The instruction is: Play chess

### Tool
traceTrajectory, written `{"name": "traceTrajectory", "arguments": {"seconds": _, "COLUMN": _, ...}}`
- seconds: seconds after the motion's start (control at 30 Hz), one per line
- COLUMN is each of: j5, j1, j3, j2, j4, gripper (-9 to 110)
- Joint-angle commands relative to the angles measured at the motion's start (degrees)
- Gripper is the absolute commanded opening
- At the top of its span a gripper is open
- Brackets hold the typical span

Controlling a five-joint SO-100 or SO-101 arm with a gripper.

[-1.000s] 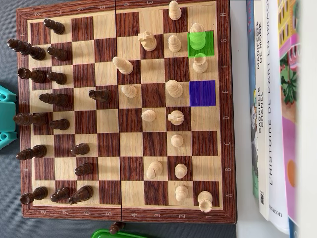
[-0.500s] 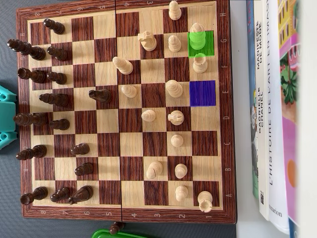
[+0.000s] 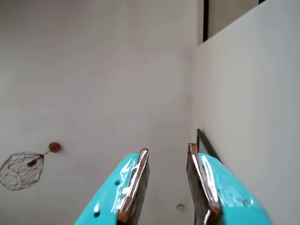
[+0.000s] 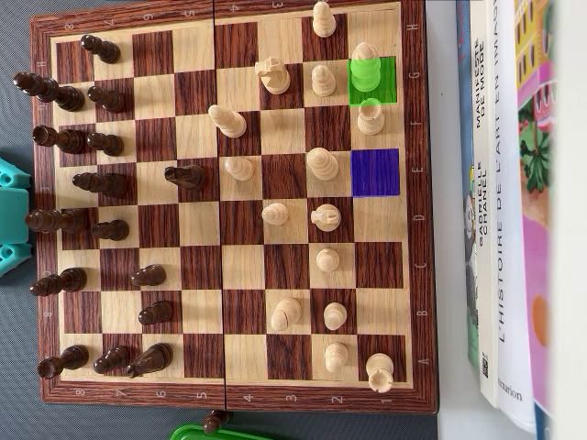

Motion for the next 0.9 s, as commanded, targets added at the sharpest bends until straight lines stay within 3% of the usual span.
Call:
{"name": "traceTrajectory", "arguments": {"seconds": 0.0, "j5": -0.2, "j1": 0.1, "j3": 1.2, "j2": -0.6, "j4": -1.9, "gripper": 13}}
{"name": "traceTrajectory", "arguments": {"seconds": 0.87, "j5": -0.1, "j1": 0.2, "j3": 1.2, "j2": -0.7, "j4": -3.0, "gripper": 13}}
